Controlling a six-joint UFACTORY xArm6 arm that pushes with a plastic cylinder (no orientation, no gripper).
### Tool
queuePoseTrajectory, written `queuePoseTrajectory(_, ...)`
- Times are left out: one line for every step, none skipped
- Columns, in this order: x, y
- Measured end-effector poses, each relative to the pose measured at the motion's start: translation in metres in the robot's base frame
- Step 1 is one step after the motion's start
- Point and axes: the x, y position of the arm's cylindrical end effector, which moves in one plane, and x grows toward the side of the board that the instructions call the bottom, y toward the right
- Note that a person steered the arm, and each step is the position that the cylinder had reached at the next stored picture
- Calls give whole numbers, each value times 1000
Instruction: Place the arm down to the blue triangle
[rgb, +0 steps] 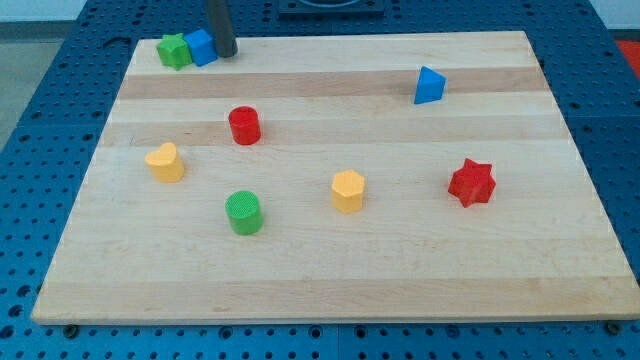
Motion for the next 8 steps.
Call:
queuePoseTrajectory(0,-1)
queuePoseTrajectory(-15,45)
queuePoseTrajectory(-27,110)
queuePoseTrajectory(-27,227)
queuePoseTrajectory(-24,348)
queuePoseTrajectory(17,414)
queuePoseTrajectory(83,421)
queuePoseTrajectory(111,398)
